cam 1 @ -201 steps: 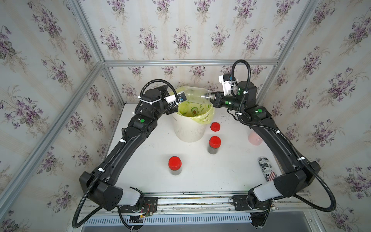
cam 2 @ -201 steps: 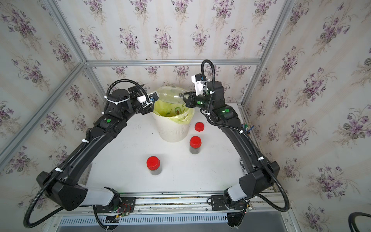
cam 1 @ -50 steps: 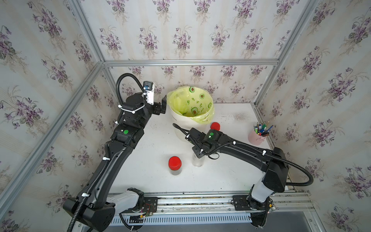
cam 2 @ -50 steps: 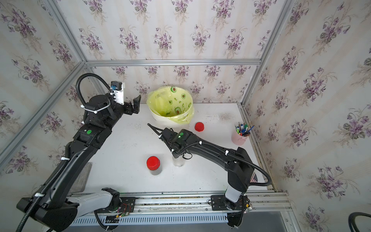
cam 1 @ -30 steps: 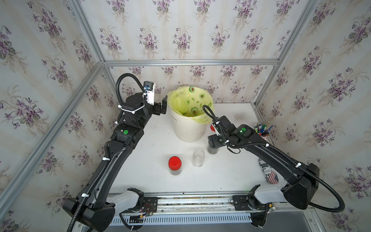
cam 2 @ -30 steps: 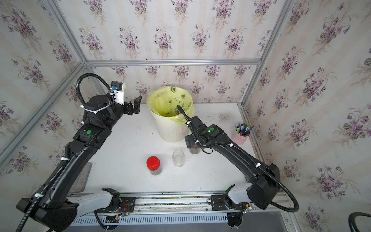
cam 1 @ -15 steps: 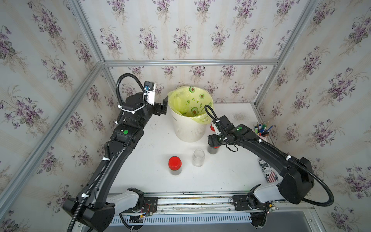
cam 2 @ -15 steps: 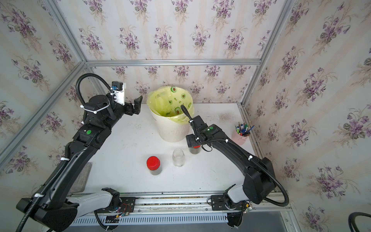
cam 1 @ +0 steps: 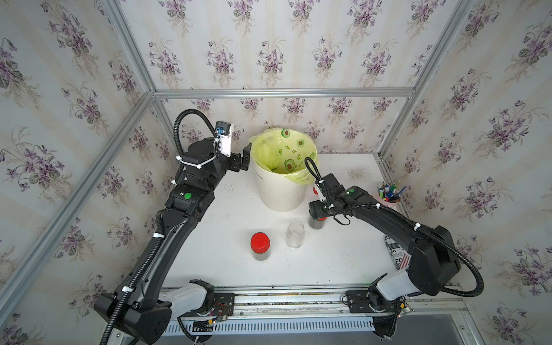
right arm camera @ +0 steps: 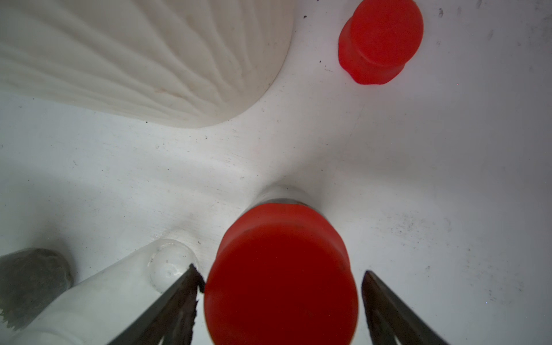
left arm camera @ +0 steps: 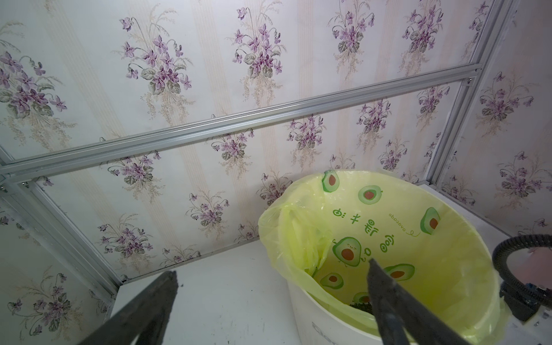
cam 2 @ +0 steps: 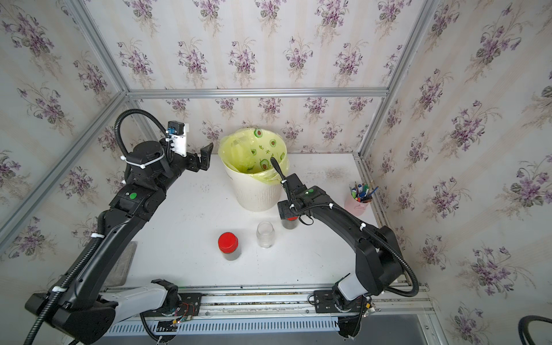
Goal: Empty moldy tea leaves from jars
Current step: Pick up the jar from the center of the board.
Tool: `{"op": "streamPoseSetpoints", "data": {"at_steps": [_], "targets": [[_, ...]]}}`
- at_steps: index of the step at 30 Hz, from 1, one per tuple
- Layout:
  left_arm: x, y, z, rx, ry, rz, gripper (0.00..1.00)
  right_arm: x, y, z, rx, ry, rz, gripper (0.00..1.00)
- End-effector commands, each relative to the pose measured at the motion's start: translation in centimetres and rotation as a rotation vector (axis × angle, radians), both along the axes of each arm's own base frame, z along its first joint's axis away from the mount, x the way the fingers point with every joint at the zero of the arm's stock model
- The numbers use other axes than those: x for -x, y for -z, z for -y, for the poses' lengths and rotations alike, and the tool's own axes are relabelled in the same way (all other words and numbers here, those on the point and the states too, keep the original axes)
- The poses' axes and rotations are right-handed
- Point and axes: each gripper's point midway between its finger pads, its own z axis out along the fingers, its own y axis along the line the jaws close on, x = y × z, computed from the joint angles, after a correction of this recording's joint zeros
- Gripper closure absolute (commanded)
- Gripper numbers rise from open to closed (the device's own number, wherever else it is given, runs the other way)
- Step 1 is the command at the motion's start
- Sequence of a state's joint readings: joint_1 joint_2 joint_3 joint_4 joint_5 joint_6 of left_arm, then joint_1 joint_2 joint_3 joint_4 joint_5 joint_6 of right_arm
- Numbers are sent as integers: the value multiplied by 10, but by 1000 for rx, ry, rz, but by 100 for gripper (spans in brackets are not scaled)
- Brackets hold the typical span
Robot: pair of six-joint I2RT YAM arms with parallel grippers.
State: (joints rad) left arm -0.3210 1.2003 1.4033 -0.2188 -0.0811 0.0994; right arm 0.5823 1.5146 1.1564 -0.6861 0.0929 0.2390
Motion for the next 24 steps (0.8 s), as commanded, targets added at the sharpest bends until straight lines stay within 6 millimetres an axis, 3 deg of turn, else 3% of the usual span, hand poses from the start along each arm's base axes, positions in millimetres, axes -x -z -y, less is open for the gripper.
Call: {"op": "streamPoseSetpoints", "data": {"at_steps": [1,24], "targets": [[0,-6,1,20,6,18,1,-2,5,-2,-12,2,-4,17],[-1,-6,4,23,20,17,0,2,25,2,3,6,-39,28]]}}
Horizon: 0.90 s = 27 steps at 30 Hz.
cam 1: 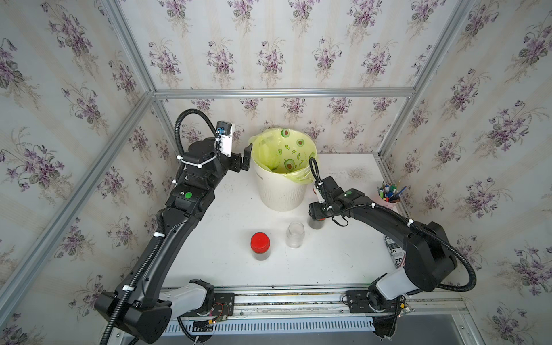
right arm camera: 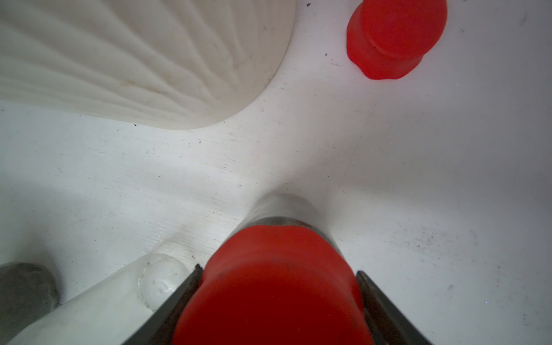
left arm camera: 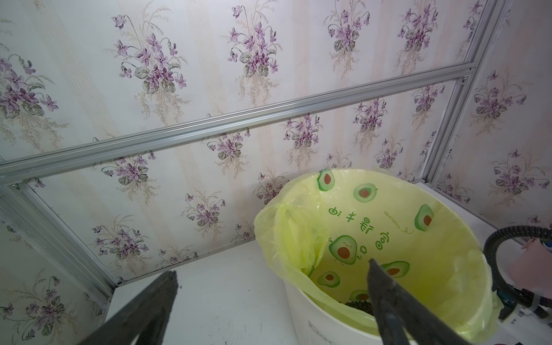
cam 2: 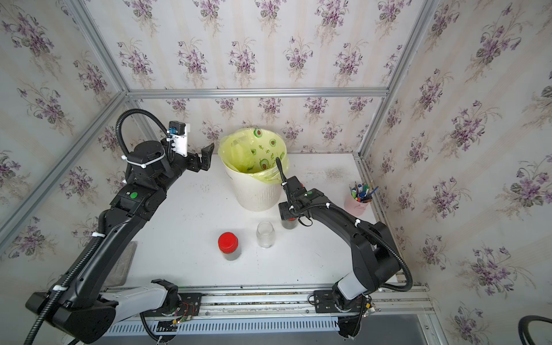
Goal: Empty moldy tea leaves from jars
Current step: Pick up the jar from the center of the board.
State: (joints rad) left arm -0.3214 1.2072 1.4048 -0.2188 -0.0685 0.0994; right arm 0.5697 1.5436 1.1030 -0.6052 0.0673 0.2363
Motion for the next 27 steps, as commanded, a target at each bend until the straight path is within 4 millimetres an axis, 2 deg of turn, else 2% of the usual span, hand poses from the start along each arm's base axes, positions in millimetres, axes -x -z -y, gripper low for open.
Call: {"op": "streamPoseSetpoints", "data": {"at_steps": [1,13,16,19,22,27], "targets": [[1,-8,2,23,9,22,0,5,3,4,18,7,-22,30],[0,-7,4,18,24,20,0,3,-12,7,13,8,27,46],[2,-5,14,6,82,18,0,2,-24,8,10,7,52,50],[8,-5,31,6,189,18,0,1,-43,10,6,4,85,53],[19,-3,52,-13,331,24,0,1,-71,8,-20,-14,126,56],[47,-6,85,-50,583,51,1,3,-135,0,-100,-69,223,62]]}}
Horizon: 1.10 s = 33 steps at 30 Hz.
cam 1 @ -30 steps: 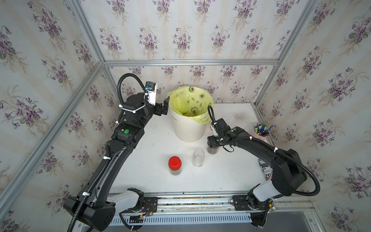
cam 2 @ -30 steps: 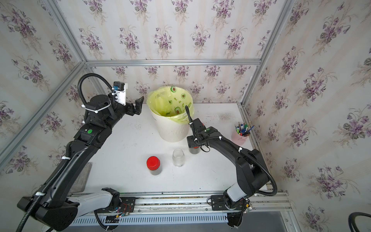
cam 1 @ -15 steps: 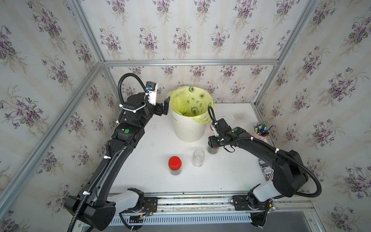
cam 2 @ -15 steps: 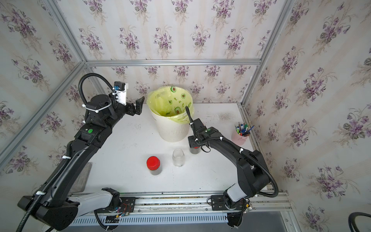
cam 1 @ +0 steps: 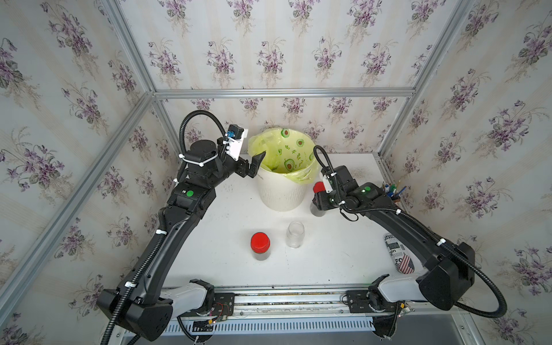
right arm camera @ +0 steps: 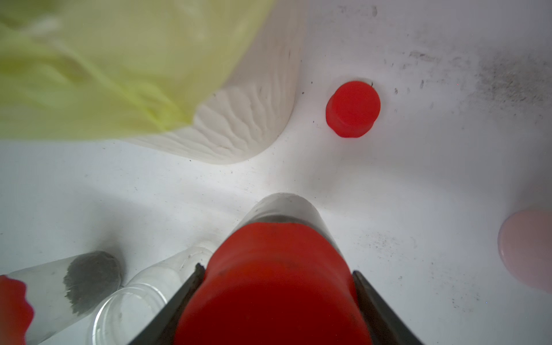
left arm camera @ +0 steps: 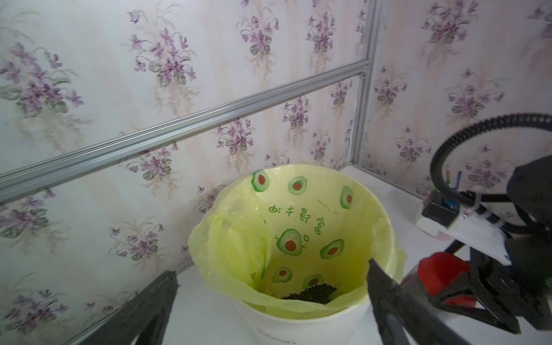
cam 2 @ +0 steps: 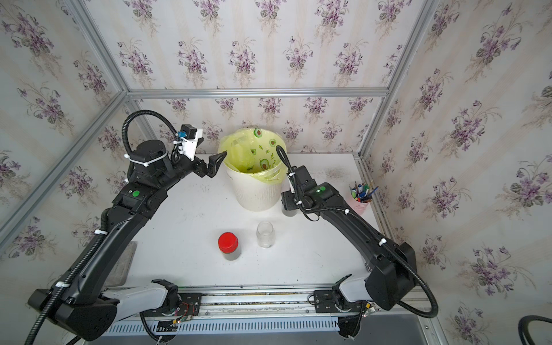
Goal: Empty moldy tea leaves from jars
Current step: Pick up the jar from the center of the board.
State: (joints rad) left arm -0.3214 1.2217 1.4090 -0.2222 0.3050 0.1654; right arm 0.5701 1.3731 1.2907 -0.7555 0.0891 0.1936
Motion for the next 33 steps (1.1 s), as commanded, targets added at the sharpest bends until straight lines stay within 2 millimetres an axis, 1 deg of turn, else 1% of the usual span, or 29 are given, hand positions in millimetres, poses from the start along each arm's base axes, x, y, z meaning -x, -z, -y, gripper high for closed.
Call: {"op": "streamPoseSetpoints", "data": {"at_steps": [1,5,7,10,12,15,18,24,26,30,33], "targets": [[29,-10,29,-22,242,57,1,6,-36,-3,-33,-56,51,62],[54,-5,52,-31,457,55,1,12,-82,-11,-78,-128,101,65],[61,-1,59,-28,524,49,1,15,-102,-14,-98,-156,127,67],[64,4,65,-36,572,40,0,21,-130,-19,-136,-202,160,68],[61,6,69,-46,583,25,1,26,-149,-23,-166,-236,180,69],[63,11,79,-77,621,-10,1,32,-171,-29,-205,-283,205,70],[70,19,88,-115,669,-15,1,36,-185,-38,-245,-330,216,71],[72,30,93,-144,697,-25,1,37,-203,-54,-318,-388,247,74],[72,32,96,-148,704,-29,1,38,-206,-62,-345,-414,245,75],[65,37,100,-168,689,-35,1,40,-209,-81,-360,-467,246,76],[67,38,102,-175,700,-35,0,40,-209,-92,-372,-494,241,77]]}}
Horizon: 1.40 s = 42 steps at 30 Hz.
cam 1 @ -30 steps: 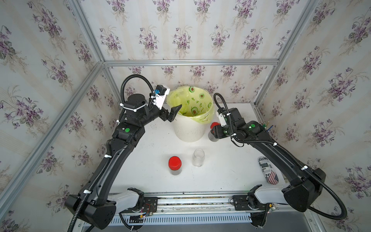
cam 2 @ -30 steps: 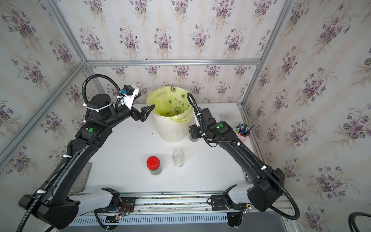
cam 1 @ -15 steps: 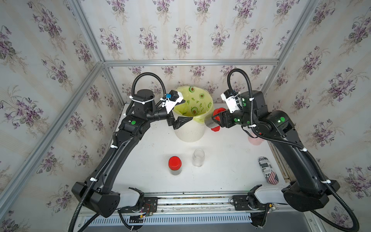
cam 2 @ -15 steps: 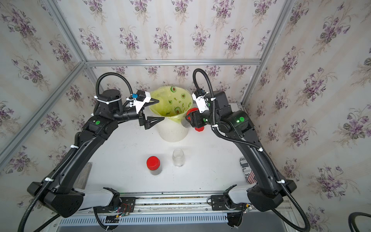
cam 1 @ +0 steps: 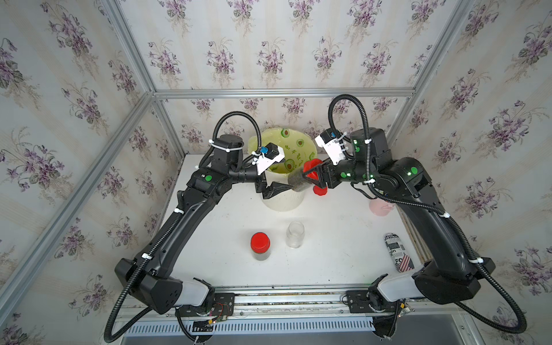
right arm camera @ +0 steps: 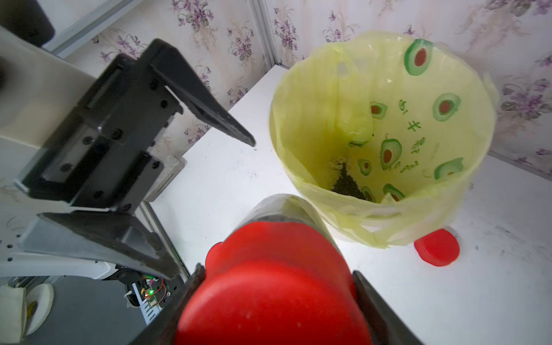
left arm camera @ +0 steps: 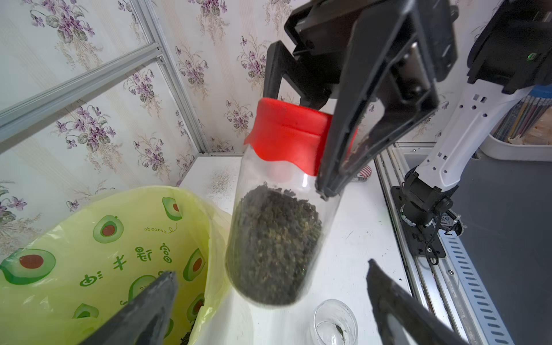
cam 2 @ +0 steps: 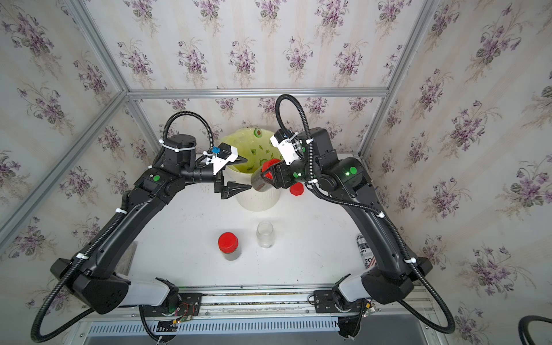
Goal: Empty moldy tea leaves from jars
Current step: Pick up the jar from the center of the board.
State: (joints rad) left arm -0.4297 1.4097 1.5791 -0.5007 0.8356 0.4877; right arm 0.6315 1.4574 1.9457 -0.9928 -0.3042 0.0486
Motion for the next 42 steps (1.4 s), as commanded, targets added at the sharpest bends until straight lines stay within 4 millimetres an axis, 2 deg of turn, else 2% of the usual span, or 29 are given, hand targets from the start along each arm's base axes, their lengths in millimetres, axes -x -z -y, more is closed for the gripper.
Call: {"op": "streamPoseSetpoints", "data": {"at_steps": [1,3,4,5,14,24,29,37,42], "targets": [[3,-1,2,-11,15,28,0,-2,-14,-15,-46,-48,49,77],[3,-1,2,-16,13,35,0,-2,-14,-22,-51,-62,50,78],[-5,11,6,-32,12,7,0,-2,-15,-24,-55,-68,51,78],[-7,15,6,-39,8,-1,0,-2,-15,-26,-59,-74,51,78],[-9,33,9,-79,-2,-23,1,-3,-15,-39,-66,-114,46,80],[-6,34,9,-82,9,-15,2,-2,-15,-45,-86,-139,47,81],[-5,38,9,-86,12,-19,9,-2,-16,-47,-99,-147,47,81],[-5,36,8,-87,3,-15,16,-6,-4,-49,-83,-142,34,82],[-4,38,7,-92,4,-6,19,-6,-8,-50,-98,-147,45,82]]}}
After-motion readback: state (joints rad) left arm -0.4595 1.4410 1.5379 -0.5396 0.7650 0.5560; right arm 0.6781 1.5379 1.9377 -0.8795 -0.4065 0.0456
